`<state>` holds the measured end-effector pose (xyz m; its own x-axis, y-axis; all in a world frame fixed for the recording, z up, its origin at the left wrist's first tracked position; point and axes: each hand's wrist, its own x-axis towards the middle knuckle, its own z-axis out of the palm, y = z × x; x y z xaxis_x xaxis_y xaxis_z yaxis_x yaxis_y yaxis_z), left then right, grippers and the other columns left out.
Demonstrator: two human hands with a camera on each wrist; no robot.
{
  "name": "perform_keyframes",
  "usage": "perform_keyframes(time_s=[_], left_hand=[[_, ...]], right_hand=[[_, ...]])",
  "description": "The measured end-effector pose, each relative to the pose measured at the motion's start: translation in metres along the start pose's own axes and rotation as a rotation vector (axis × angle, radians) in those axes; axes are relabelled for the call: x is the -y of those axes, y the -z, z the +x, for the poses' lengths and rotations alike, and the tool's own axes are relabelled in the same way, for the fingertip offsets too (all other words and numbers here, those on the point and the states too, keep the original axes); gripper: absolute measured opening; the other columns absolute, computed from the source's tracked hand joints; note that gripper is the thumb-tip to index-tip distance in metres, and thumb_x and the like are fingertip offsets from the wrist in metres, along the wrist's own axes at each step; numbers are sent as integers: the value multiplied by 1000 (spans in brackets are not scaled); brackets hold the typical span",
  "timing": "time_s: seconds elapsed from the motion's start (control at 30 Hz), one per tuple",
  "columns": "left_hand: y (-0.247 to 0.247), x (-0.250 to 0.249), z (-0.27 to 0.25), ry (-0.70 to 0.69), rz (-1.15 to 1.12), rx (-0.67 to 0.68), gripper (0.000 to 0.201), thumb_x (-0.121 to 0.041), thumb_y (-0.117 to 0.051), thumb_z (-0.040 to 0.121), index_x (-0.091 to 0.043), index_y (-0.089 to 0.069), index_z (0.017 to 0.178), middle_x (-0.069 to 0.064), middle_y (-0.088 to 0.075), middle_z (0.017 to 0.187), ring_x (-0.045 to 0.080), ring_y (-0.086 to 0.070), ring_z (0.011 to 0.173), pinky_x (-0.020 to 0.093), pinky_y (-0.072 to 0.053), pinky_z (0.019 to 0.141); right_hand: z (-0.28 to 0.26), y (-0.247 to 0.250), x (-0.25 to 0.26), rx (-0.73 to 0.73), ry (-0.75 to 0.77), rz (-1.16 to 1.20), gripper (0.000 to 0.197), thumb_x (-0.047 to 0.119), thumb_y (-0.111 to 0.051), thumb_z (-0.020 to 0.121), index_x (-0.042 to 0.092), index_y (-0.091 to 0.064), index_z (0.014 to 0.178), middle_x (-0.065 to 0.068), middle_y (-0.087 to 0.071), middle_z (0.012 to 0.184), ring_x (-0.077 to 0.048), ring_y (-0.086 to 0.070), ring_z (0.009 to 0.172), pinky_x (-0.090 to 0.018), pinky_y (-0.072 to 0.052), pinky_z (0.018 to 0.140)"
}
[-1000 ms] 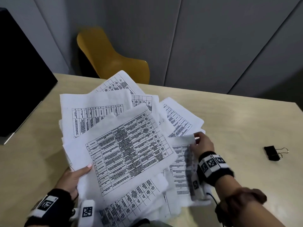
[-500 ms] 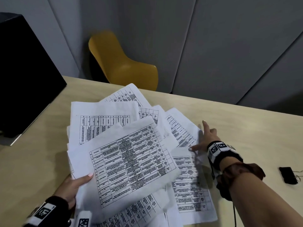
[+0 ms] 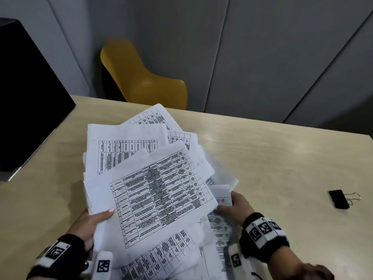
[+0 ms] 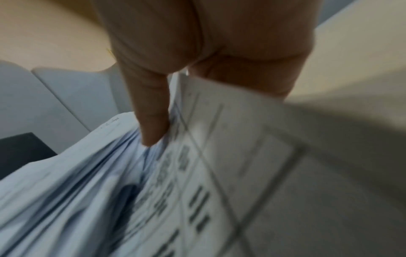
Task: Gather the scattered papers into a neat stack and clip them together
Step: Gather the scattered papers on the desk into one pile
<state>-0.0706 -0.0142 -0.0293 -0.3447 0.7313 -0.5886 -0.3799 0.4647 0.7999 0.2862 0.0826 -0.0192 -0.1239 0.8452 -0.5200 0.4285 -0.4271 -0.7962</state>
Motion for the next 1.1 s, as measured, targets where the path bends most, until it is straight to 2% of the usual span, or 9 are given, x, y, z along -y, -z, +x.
perform_keyframes(time_s=[0.23,0.43,0.53,0.67,0.73,0.8,0.87,1.03,1.1], left_hand=[[-3,-2,-4,-21,61,17,15,9,-51,85,-4,-59,89,5,-72,60,21,-69,53,31,-54,48],[-16,-4,-6,8,82,69,16,6,-54,83,-2,-60,96,11,-73,68,33,-62,78,38,-49,70],[-34,-4,-1,5,164,104,20,10,-56,81,2,-62,98,10,-73,70,33,-64,80,40,-51,77],[-54,-3,14,-108,357,76,22,13,-63,77,2,-63,95,11,-70,79,33,-61,96,44,-45,95],[-61,-3,17,-132,454,98,18,3,-72,73,-7,-65,86,17,-70,93,33,-64,97,46,-47,96],[-68,-7,13,-139,479,158,27,-12,-77,61,-11,-65,85,15,-72,95,33,-67,95,47,-49,94],[-76,-13,6,-137,438,235,36,-17,-74,54,-11,-65,89,8,-74,91,31,-67,94,45,-50,93],[-89,-13,12,-182,683,240,41,-26,-79,57,-11,-64,92,9,-71,93,31,-67,95,43,-51,91],[-95,-13,13,-249,913,58,43,-33,-77,64,-8,-64,97,12,-68,103,31,-63,100,38,-49,93]], right_hand=[[-8,-20,1,-80,40,198,20,-5,-68,67,14,-61,66,3,-65,54,-11,-62,51,-31,-54,59],[-11,-10,-11,-52,-63,704,28,-23,-44,80,-3,-61,90,-12,-71,61,-25,-68,52,-34,-57,49],[-21,-6,-9,23,-122,742,14,1,-56,83,2,-67,92,-13,-74,71,-26,-70,61,-35,-58,55],[-29,1,-22,134,-239,922,57,60,-53,79,15,-69,110,-18,-68,111,-36,-67,98,-51,-53,84],[-24,2,-32,70,-177,769,85,62,-79,52,19,-58,122,-10,-66,119,-32,-62,108,-53,-45,97],[-21,3,-37,-22,-97,626,103,40,-94,32,7,-52,121,-12,-70,107,-23,-70,90,-35,-57,76],[-24,3,-37,-51,-32,589,81,14,-91,48,-1,-50,117,-19,-69,102,-16,-72,71,-20,-55,54],[-29,8,-51,-92,-30,480,97,20,-93,21,-6,-58,108,-17,-74,89,-31,-72,78,-33,-58,62],[-32,9,-50,-119,-47,433,74,17,-92,37,-8,-61,100,-14,-75,77,-28,-72,68,-31,-56,56]])
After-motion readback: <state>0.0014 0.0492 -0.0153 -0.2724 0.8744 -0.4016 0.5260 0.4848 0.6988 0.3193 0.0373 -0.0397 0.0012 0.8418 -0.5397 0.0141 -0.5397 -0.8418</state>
